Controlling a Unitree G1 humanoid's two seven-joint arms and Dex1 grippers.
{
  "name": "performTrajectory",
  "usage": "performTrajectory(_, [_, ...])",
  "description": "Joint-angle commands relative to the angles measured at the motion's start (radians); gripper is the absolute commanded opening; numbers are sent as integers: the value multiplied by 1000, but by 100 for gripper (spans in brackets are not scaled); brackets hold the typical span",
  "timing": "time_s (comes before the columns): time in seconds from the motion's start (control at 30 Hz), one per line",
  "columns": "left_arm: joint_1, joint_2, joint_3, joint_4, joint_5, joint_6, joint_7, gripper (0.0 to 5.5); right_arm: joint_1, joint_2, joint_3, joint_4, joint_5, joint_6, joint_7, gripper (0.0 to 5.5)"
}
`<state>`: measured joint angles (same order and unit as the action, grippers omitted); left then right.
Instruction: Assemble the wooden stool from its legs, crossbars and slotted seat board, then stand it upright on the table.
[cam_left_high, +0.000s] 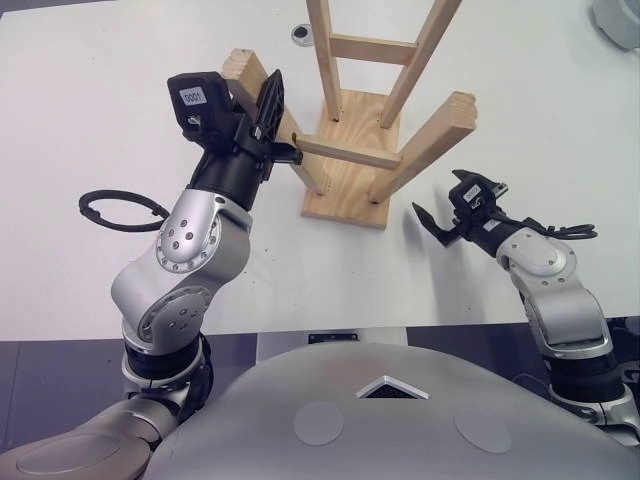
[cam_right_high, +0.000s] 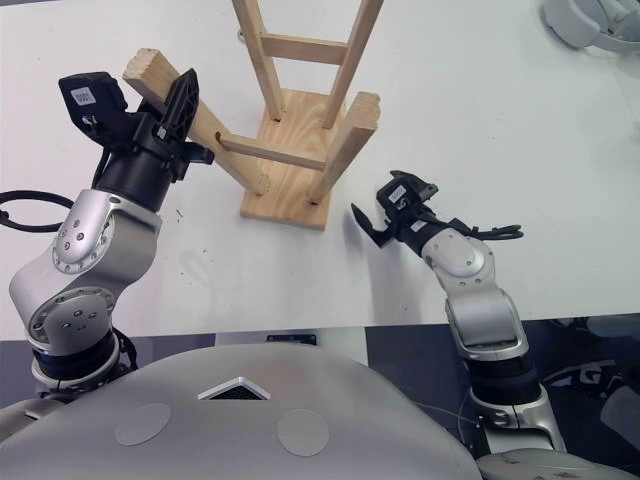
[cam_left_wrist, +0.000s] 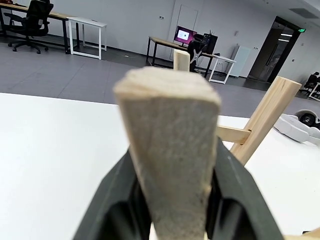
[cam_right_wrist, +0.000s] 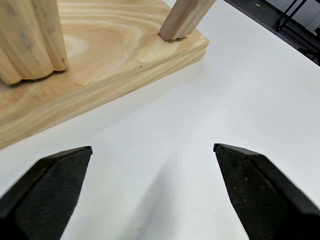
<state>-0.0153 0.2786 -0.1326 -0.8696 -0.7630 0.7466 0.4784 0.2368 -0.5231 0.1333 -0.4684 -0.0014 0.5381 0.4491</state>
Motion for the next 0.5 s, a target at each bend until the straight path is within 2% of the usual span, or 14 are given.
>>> performTrajectory(0.03, [-8,4,-9,13,73,67,-3,104,-19,16,16,-22,-3,23,-6,454])
performTrajectory(0.23, [-38,4,-25,13,130,110,-40,104,-21,16,-6,-44,-18,42,-22,454])
performTrajectory(0.3, [-40,-1,-29,15,141,116,-46,104,-41,42,-100,-75,-5,56,-75,454])
performTrajectory(0.4, [-27,-15,-15,14,156,119,-53,104,-183,52,-334,-226,-26,147,-205,454])
performTrajectory(0.47, [-14,-27,-8,9,170,119,-48,104,-324,44,-382,-363,-11,247,-234,454])
performTrajectory(0.5, [-13,-34,-4,10,176,119,-47,104,-415,46,-361,-425,-6,311,-244,454])
